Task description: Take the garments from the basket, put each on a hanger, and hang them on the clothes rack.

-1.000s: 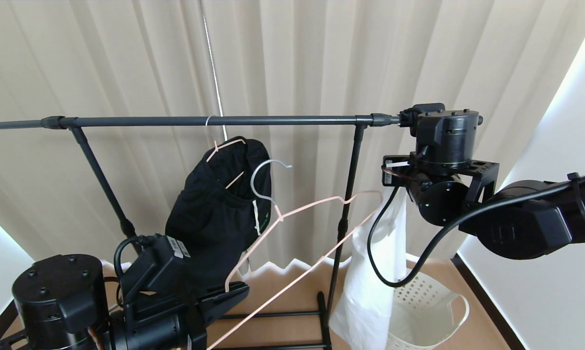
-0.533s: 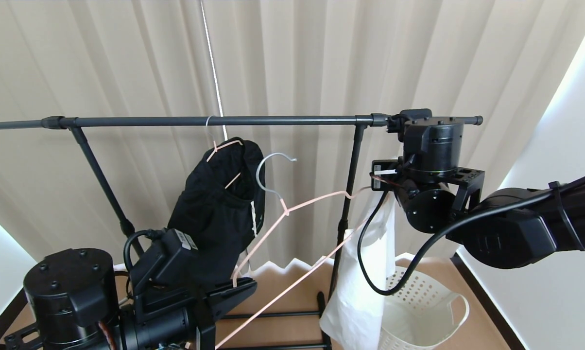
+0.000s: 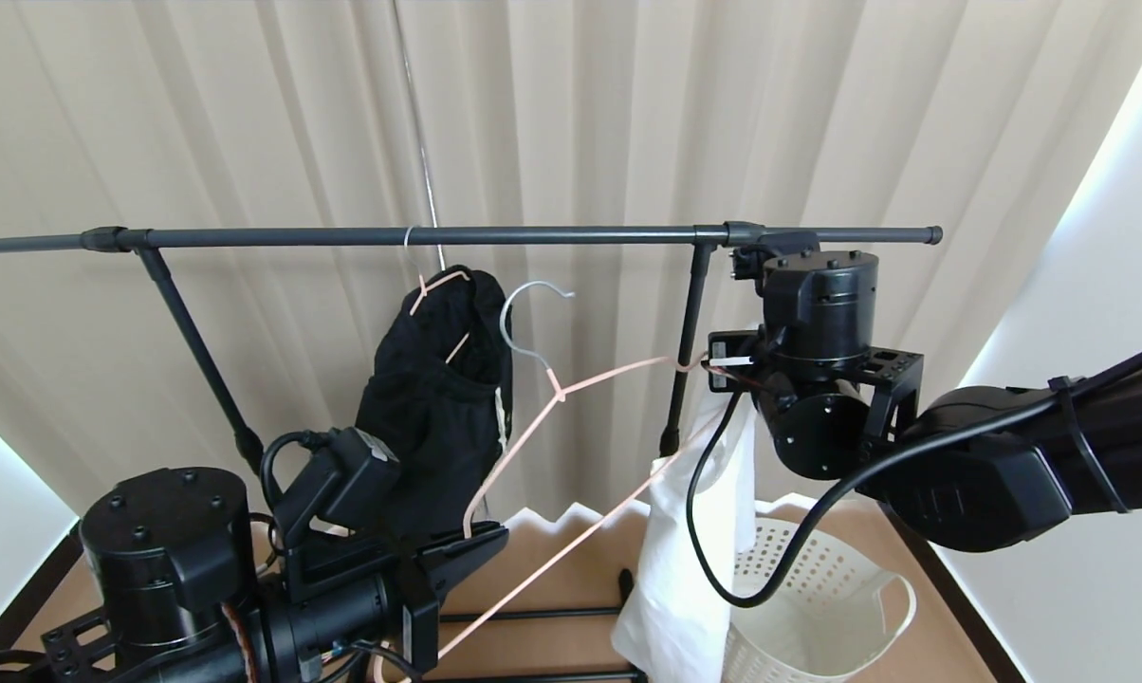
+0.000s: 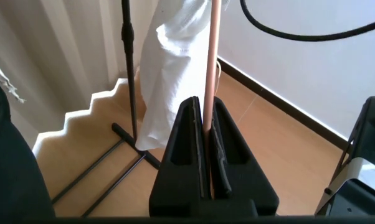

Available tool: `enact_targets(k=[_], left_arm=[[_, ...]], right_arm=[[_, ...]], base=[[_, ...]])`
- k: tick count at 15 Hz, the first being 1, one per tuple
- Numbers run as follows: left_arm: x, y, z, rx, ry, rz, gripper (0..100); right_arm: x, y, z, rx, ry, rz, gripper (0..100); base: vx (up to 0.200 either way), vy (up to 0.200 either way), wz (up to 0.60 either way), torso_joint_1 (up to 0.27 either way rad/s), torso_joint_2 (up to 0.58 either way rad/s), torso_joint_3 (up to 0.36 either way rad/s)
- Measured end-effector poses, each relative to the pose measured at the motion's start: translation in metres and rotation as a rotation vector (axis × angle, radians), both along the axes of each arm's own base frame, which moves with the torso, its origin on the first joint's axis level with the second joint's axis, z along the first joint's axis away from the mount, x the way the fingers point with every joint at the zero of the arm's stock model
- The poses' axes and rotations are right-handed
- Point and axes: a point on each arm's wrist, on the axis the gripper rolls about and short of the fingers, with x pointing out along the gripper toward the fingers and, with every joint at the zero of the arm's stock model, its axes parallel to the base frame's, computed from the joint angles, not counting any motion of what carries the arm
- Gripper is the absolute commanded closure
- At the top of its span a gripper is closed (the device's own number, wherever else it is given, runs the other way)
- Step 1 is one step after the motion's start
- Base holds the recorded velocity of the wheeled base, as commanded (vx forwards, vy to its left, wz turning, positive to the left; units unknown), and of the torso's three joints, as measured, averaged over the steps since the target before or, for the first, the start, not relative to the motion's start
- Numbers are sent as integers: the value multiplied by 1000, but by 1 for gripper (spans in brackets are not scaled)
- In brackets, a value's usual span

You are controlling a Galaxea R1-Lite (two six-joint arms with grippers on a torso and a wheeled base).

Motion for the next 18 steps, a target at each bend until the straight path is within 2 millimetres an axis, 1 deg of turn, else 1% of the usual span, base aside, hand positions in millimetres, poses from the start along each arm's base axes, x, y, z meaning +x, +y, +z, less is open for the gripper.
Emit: enact_targets(k=[4, 10, 13, 15, 18], left_arm=[[2, -1, -2, 4, 6, 3, 100], [2, -1, -4, 10, 11, 3, 100], [2, -2, -3, 1, -4, 1, 100], [2, -2, -3, -1, -7, 0, 100], [2, -1, -3, 1, -8, 1, 100]], right_arm=[[-14, 14, -4, -13, 10, 39, 100], [-37, 37, -4, -16, 5, 107, 100], [-49, 46, 1, -2, -9, 146, 100], [-53, 50, 8, 31, -45, 163, 100], [-62, 57, 13, 56, -68, 194, 100]], base=[[0, 0, 0, 0, 0, 0], [0, 0, 0, 0, 0, 0], [0, 0, 0, 0, 0, 0], [0, 0, 0, 0, 0, 0], [0, 0, 0, 0, 0, 0]])
